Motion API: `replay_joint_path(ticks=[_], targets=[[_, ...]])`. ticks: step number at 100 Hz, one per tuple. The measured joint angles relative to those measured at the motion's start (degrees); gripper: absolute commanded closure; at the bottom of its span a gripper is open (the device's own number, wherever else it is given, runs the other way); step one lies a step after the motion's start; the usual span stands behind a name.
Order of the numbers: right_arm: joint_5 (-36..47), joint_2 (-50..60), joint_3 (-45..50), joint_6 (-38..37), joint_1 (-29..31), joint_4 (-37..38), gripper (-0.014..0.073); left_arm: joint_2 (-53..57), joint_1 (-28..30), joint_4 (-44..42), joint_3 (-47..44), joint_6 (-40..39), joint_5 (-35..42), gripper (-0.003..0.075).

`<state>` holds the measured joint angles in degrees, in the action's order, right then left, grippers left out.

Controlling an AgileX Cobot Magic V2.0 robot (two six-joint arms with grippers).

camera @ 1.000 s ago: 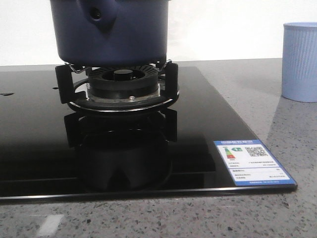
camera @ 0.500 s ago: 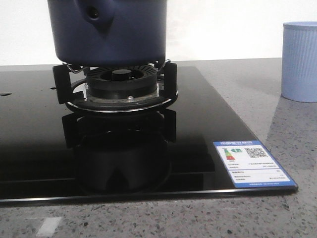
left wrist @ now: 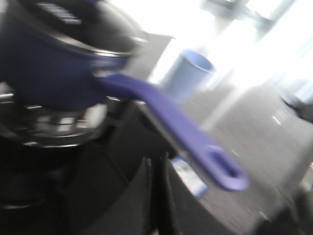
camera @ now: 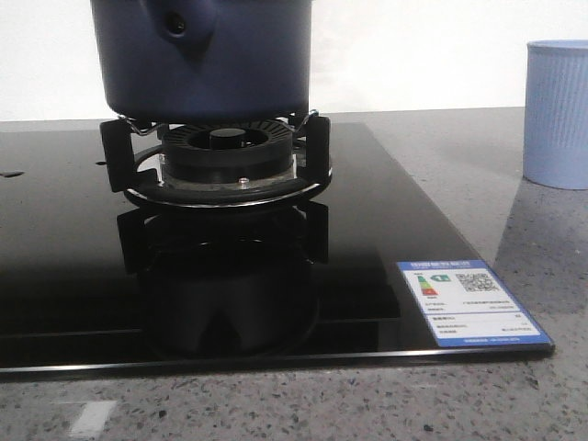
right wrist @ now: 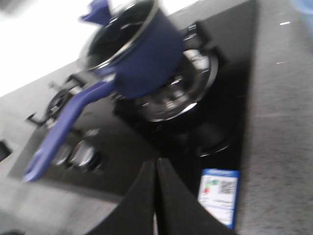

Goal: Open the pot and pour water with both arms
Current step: 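Grasp the purple lid knob with the left gripper and lift the lid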

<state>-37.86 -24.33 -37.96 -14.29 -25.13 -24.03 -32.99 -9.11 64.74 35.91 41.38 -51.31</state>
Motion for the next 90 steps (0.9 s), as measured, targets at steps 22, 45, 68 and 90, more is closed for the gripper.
replay_joint_path(ticks=[22,45,68,90], targets=[[2.6,-1.1,-1.9,11.8,-5.7,-0.6,0.0667,-10.7,-2.3,3.4,11.9,14.9,-10.4,0.0738],[9.9,-1.2,-1.9,25.5,-5.8,2.0,0.0446,-15.8,-2.3,3.4,15.5,32.2,-9.8,0.0489],[13.5,-2.7,-1.9,27.2,-5.8,3.0,-0.0057,-21.5,-2.3,3.5,15.5,40.4,1.2,0.0204],[13.9,-4.7,-1.9,27.3,-5.8,3.2,-0.0062,-30.8,-2.3,4.4,20.4,45.9,9.0,0.0204]])
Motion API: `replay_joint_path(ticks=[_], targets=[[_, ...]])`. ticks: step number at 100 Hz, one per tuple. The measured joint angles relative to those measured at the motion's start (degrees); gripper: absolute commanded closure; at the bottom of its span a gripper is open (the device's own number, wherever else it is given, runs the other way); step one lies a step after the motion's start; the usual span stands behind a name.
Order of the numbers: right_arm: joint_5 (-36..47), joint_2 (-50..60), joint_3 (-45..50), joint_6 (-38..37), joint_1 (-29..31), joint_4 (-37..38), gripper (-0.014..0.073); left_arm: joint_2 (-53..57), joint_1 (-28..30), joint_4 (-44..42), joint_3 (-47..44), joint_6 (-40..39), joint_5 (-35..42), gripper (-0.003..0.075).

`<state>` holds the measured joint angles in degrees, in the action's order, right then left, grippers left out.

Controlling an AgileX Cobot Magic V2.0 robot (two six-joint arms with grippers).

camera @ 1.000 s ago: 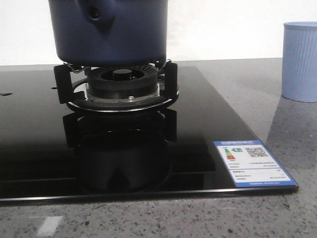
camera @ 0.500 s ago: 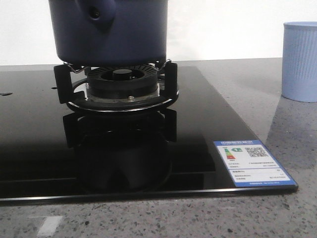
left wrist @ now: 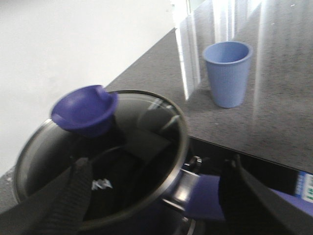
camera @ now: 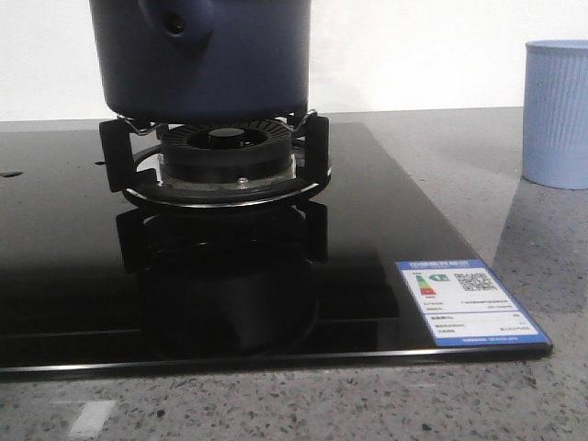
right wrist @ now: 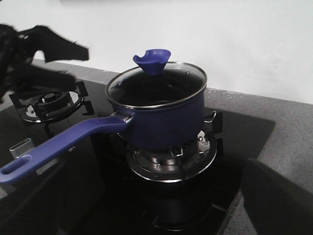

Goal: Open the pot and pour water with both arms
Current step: 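Grasp the purple lid knob with the left gripper and lift the lid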

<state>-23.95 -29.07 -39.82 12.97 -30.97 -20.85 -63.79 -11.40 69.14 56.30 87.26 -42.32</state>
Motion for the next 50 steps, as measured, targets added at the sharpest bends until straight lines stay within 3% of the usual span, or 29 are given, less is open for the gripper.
replay_joint_path(ticks=[17,50], targets=[[0.1,-0.4,0.0,0.0,0.0,0.0,-0.0062,-9.8,0.0,2.2,8.1,0.8,1.3,0.0176],[0.1,-0.4,0.0,0.1,0.0,-0.1,-0.0062,-24.7,0.0,2.6,21.0,1.5,-3.6,0.016]])
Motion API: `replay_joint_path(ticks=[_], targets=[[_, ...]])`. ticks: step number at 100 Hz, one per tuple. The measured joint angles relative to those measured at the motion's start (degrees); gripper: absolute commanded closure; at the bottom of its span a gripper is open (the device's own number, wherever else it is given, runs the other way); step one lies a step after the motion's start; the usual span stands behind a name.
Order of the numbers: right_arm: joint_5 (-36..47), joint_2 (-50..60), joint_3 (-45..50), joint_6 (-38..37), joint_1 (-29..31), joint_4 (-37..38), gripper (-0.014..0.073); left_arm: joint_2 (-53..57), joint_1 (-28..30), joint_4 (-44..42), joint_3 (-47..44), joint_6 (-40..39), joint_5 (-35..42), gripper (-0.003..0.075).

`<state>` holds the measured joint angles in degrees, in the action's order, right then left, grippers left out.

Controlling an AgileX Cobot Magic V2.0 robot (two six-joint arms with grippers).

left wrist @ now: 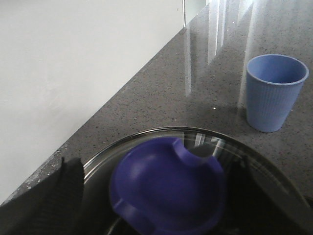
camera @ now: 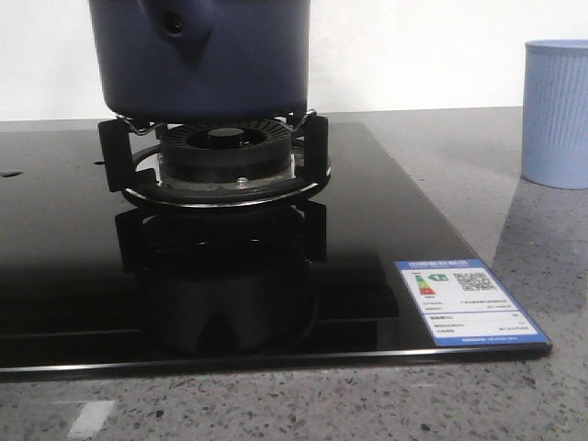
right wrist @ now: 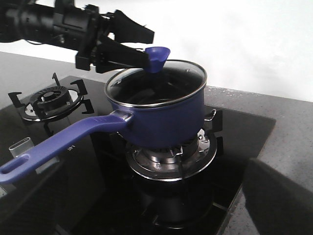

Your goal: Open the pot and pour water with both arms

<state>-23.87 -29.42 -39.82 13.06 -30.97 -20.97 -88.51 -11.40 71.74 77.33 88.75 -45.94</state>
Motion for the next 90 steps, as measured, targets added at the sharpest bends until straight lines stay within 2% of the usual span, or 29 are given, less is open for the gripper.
replay_joint_path(ticks=[34,41,63,79,90], targets=[[0.0,0.0,0.0,0.0,0.0,-0.9,-0.0062,-7.5,-0.2,3.9,3.3,0.8,-2.4,0.0175],[0.0,0.0,0.0,0.0,0.0,-0.9,-0.0062,-7.7,-0.2,4.4,3.4,0.8,-2.6,0.0212],[0.0,0.0,0.0,0.0,0.0,-1.1,-0.0062,-7.9,-0.3,5.2,3.4,0.8,-4.6,0.0404],[1.6,0.0,0.0,0.0,0.0,-0.2,-0.0062,-7.9,-0.3,5.6,3.4,0.9,-5.1,0.0419],[5.2,0.0,0.0,0.0,0.0,3.5,-0.0062,-6.5,-0.3,5.2,3.3,0.9,-5.2,0.0419]])
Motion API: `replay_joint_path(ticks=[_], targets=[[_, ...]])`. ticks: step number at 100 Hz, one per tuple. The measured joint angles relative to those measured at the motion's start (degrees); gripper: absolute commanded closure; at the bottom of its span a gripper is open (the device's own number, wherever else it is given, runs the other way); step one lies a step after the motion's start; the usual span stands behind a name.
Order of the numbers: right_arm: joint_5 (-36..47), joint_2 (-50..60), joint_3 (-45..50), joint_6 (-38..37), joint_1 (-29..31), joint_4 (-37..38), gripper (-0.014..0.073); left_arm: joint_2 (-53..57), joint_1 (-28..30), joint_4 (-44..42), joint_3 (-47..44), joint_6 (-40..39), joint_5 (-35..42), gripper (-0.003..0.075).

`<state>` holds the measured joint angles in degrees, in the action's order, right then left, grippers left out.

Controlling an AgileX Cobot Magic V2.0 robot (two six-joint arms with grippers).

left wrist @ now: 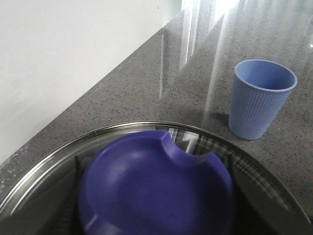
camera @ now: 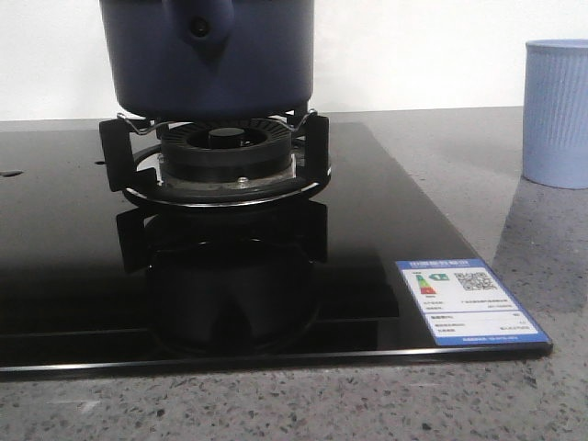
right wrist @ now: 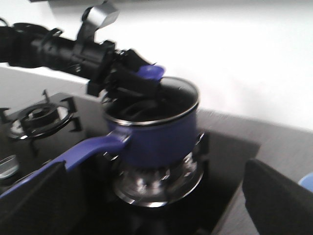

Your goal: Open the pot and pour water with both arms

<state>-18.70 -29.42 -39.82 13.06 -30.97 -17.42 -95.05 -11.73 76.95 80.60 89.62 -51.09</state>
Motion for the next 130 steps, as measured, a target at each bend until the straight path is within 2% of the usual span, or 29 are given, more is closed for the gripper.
replay_joint_path(ticks=[22,29,41,57,65,94,114,130], targets=[[4.0,0.0,0.0,0.0,1.0,14.3,-0.0062,7.3,0.0,0.2,-0.1,0.0,-0.2,0.0419],[3.6,0.0,0.0,0.0,3.3,18.3,-0.0062,9.9,0.0,0.2,-0.1,0.0,-0.8,0.0419],[2.4,0.0,0.0,-0.2,10.3,20.8,-0.0062,13.7,0.0,0.2,-0.1,0.0,-1.6,0.0419],[2.0,0.0,2.3,-1.6,20.7,21.3,-0.0062,17.9,0.0,0.2,-0.1,-2.1,-3.0,0.0419],[2.9,0.0,5.1,-3.9,23.7,21.1,-0.0062,19.8,0.0,0.2,-0.1,-3.4,-4.4,0.0419],[17.0,-2.3,17.5,-5.8,24.2,16.1,-0.0062,23.7,0.0,0.7,-0.1,-4.4,-6.7,0.0419],[26.3,-8.1,18.4,-6.1,22.6,14.5,-0.0062,23.8,0.0,1.8,-0.1,-4.4,-7.0,0.0419],[29.7,-14.7,18.4,-6.1,22.3,12.5,-0.0062,23.8,0.0,2.1,-0.1,-4.5,-7.2,0.0419]])
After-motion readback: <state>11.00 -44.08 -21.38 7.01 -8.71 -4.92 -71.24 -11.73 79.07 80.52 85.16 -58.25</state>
